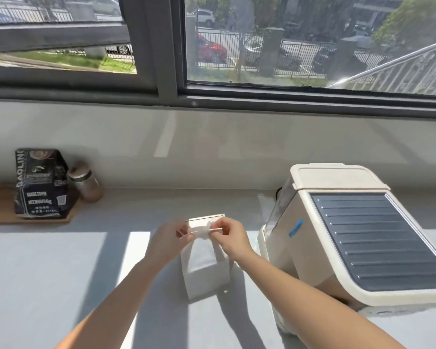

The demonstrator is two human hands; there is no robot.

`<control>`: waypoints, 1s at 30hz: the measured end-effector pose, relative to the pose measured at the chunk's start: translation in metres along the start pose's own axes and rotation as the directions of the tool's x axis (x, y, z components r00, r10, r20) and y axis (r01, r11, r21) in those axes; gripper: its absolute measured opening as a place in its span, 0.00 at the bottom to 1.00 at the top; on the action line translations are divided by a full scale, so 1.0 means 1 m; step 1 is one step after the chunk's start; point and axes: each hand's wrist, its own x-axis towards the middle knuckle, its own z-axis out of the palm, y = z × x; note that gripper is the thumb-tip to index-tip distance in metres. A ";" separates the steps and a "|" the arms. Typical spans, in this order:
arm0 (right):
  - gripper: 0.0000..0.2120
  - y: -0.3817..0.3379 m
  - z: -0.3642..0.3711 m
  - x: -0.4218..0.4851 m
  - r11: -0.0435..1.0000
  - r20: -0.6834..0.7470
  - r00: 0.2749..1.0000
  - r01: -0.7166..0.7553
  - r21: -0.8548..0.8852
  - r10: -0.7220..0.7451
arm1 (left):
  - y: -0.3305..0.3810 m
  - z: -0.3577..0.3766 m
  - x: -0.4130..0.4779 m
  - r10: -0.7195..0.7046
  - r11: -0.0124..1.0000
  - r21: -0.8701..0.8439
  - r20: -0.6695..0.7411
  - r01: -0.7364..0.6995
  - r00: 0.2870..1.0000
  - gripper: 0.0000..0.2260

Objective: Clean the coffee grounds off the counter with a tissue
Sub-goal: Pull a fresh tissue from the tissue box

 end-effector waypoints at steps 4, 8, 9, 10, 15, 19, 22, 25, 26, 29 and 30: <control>0.11 -0.040 -0.004 -0.005 0.962 -0.123 0.984 0.151 0.226 -0.126 | 0.024 -0.024 -0.008 0.002 0.962 -0.273 -0.090 -0.027 0.996 0.10; 0.08 -0.098 -0.025 -0.031 0.884 -0.112 0.958 0.286 0.371 -0.263 | 0.078 -0.056 -0.028 -0.033 0.834 -0.544 -0.223 -0.096 0.974 0.07; 0.06 -0.110 -0.033 -0.041 0.867 -0.102 0.949 0.314 0.387 -0.299 | 0.092 -0.064 -0.035 -0.010 0.812 -0.569 -0.243 -0.134 0.970 0.08; 0.06 -0.120 -0.042 -0.051 0.844 -0.098 0.939 0.339 0.416 -0.329 | 0.104 -0.072 -0.044 0.046 0.799 -0.575 -0.230 -0.174 0.972 0.09; 0.09 -0.146 -0.097 -0.102 0.748 -0.063 0.907 0.382 0.543 -0.417 | 0.146 -0.087 -0.096 0.223 0.805 -0.577 0.082 -0.136 0.971 0.14; 0.03 -0.134 -0.148 -0.143 0.760 -0.004 0.909 0.351 0.547 -0.417 | 0.179 -0.069 -0.132 0.244 0.823 -0.556 0.160 -0.117 0.956 0.18; 0.01 -0.111 -0.189 -0.171 0.769 -0.025 0.924 0.332 0.547 -0.381 | 0.214 -0.044 -0.156 0.325 0.806 -0.564 0.167 -0.180 0.931 0.12; 0.03 -0.086 -0.236 -0.202 0.770 -0.050 0.934 0.321 0.552 -0.353 | 0.250 -0.004 -0.180 0.349 0.812 -0.544 0.164 -0.211 0.923 0.13; 0.03 -0.078 -0.254 -0.214 0.767 -0.053 0.935 0.318 0.556 -0.350 | 0.261 0.012 -0.186 0.359 0.799 -0.562 0.161 -0.213 0.919 0.11; 0.05 -0.052 -0.307 -0.245 0.751 -0.062 0.948 0.286 0.595 -0.312 | 0.290 0.066 -0.207 0.368 0.736 -0.667 0.255 -0.113 0.894 0.12; 0.05 -0.042 -0.324 -0.255 0.751 -0.068 0.955 0.269 0.603 -0.288 | 0.298 0.087 -0.215 0.380 0.727 -0.683 0.315 -0.070 0.870 0.13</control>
